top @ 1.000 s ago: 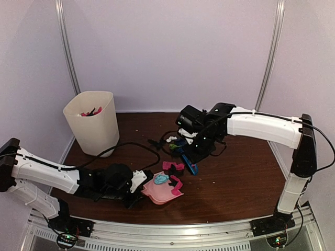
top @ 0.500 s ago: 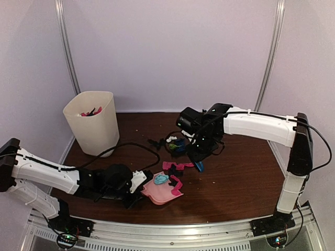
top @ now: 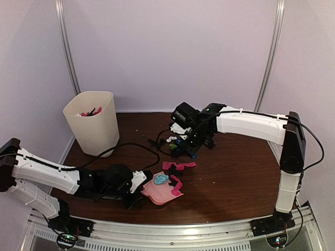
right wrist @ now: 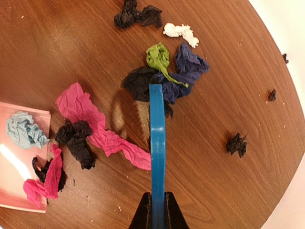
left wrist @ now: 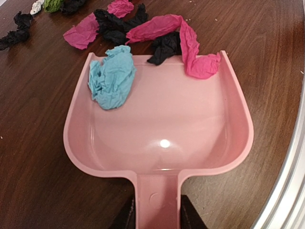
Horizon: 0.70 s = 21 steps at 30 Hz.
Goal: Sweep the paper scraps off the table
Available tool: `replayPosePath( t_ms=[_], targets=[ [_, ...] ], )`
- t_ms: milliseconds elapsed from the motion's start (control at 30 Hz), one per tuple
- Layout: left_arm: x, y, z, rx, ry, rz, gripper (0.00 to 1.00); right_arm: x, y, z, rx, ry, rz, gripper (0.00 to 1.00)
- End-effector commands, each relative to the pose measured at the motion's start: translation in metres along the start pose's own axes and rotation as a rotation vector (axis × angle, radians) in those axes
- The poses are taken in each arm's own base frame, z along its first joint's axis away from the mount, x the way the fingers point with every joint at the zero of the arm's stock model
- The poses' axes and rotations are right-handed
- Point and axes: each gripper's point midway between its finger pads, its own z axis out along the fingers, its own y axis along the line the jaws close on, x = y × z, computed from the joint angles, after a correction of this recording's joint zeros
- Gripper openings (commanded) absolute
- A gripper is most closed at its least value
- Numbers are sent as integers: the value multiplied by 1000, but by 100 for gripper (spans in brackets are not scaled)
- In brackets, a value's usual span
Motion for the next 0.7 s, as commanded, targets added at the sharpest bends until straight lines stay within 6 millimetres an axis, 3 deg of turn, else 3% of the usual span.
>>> replayPosePath(
  t_ms=[0,400,667],
  targets=[
    [1,3,1,-18,7,-32,0,-24,0,-1,-2,-123,-104,0],
    [5,7,-1,-45,21,-67,0,-54,27,7,-123,-286,-97,0],
    [8,8,0,-47,30,-85,0,-27,44,27,-187,-226,-85,0]
  ],
)
